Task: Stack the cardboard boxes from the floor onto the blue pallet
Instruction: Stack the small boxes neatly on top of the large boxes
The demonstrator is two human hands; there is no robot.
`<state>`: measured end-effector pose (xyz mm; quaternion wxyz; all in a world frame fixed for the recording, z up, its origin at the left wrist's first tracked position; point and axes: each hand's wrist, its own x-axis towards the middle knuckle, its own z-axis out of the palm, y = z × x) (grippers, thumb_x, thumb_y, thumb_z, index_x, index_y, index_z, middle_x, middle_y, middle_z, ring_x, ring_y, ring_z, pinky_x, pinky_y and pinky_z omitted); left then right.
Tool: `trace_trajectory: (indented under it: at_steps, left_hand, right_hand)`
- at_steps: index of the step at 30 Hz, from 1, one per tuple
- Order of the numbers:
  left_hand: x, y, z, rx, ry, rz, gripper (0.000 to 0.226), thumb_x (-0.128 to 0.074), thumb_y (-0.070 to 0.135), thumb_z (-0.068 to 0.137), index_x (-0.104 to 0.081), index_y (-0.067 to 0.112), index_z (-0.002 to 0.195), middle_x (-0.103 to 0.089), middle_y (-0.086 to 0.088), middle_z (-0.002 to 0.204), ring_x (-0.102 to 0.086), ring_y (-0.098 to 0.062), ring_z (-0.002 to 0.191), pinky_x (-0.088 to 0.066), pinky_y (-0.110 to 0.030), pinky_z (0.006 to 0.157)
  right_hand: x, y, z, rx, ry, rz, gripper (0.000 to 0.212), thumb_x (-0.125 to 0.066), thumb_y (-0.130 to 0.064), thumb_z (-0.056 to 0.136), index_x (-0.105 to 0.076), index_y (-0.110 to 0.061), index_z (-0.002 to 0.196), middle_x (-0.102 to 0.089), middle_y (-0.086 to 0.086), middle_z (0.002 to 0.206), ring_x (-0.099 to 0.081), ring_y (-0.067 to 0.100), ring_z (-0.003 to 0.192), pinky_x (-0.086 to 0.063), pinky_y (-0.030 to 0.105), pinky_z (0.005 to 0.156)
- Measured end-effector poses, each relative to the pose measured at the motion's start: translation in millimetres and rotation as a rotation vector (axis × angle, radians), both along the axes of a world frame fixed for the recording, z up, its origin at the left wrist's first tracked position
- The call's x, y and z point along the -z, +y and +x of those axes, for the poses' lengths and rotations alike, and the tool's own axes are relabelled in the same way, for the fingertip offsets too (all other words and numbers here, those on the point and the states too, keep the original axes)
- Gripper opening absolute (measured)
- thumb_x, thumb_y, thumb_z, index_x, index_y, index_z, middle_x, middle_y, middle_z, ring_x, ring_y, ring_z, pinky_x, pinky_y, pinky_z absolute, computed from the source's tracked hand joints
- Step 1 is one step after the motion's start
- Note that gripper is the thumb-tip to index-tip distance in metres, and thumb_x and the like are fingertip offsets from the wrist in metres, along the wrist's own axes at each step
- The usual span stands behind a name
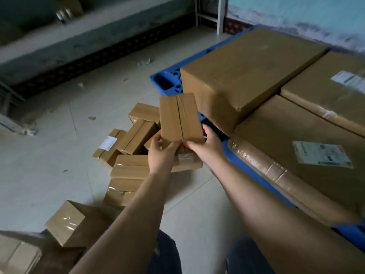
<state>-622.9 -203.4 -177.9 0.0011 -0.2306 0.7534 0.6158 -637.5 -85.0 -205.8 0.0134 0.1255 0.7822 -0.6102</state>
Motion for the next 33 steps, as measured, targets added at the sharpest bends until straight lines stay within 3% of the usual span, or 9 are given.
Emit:
trace_trajectory:
  at_steps: [2,5,11,16,20,25,28,30,33]
  left_hand:
    - [-31,12,-6,0.026,0.105,-0.007,0.043,-0.071,0.027,0.073,-0.053,0.024,0.112,-0.064,0.004,0.108,-0.062,-0.02,0.101,-0.051,-0.039,0.091]
    - [-71,34,-11,0.067,0.22,-0.018,0.037,-0.07,0.028,0.075,-0.047,0.032,0.104,-0.054,0.017,0.091,-0.06,-0.015,0.096,-0.051,-0.029,0.081]
    - [-117,93,-18,0.2,0.303,0.057,0.048,-0.064,0.028,0.08,-0.048,0.023,0.125,-0.058,0.002,0.113,-0.06,-0.012,0.092,-0.052,-0.027,0.078]
    - [-127,148,-27,0.326,0.272,0.082,0.052,-0.064,0.031,0.079,-0.046,0.024,0.127,-0.058,-0.002,0.116,-0.059,-0.018,0.095,-0.05,-0.03,0.074]
    - [-128,195,-38,0.449,0.236,0.117,0.056,-0.065,0.034,0.078,-0.044,0.026,0.129,-0.057,0.008,0.099,-0.056,-0.01,0.084,-0.048,-0.027,0.067]
    - [-128,254,-69,0.551,0.187,0.076,0.059,-0.066,0.034,0.078,-0.042,0.027,0.132,-0.049,0.017,0.088,-0.05,-0.005,0.078,-0.043,-0.026,0.061]
    - [-122,286,-86,0.566,0.143,0.069,0.059,-0.066,0.033,0.078,-0.043,0.025,0.132,-0.048,0.018,0.084,-0.049,-0.003,0.076,-0.042,-0.026,0.062]
    - [-116,308,-97,0.572,0.103,0.067,0.06,-0.067,0.033,0.078,-0.044,0.025,0.133,-0.058,0.011,0.096,-0.053,-0.007,0.079,-0.048,-0.03,0.069]
    - [-105,336,-116,0.594,0.021,-0.027,0.065,-0.067,0.04,0.076,-0.042,0.029,0.135,-0.056,-0.001,0.124,-0.056,-0.019,0.096,-0.053,-0.04,0.083]
  right_hand:
    - [-34,12,-6,0.059,0.094,-0.014,0.066,-0.076,-0.035,0.063,-0.05,-0.024,0.123,-0.059,0.0,0.117,-0.057,0.011,0.099,-0.048,0.02,0.076]
    - [-77,32,-10,0.121,0.192,-0.008,0.074,-0.078,-0.036,0.061,-0.048,-0.021,0.128,-0.058,0.003,0.121,-0.056,0.017,0.109,-0.048,0.036,0.092]
    - [-128,88,-5,0.247,0.269,0.046,0.084,-0.075,-0.041,0.066,-0.035,-0.023,0.138,-0.05,0.001,0.131,-0.048,0.019,0.118,-0.044,0.04,0.098]
    - [-140,144,5,0.36,0.283,0.13,0.085,-0.074,-0.043,0.067,-0.035,-0.02,0.139,-0.044,0.004,0.133,-0.044,0.02,0.121,-0.043,0.04,0.1]
    - [-140,191,4,0.409,0.25,0.188,0.099,-0.076,-0.041,0.063,-0.021,-0.024,0.144,-0.035,0.005,0.137,-0.036,0.024,0.126,-0.037,0.034,0.092]
    - [-132,251,-9,0.376,0.174,0.223,0.119,-0.08,-0.035,0.057,-0.002,-0.028,0.146,-0.025,0.003,0.147,-0.029,0.026,0.133,-0.035,0.046,0.105]
    - [-119,282,-18,0.419,0.204,0.248,0.118,-0.081,-0.039,0.058,-0.003,-0.029,0.146,-0.028,0.004,0.144,-0.033,0.025,0.129,-0.035,0.034,0.1]
    - [-110,300,-27,0.456,0.214,0.253,0.115,-0.08,-0.042,0.059,-0.006,-0.028,0.146,-0.03,0.005,0.141,-0.034,0.024,0.127,-0.03,0.027,0.09]
    - [-96,323,-39,0.471,0.217,0.218,0.116,-0.081,-0.045,0.057,-0.01,-0.026,0.146,-0.034,0.007,0.134,-0.039,0.025,0.122,-0.035,0.03,0.092]
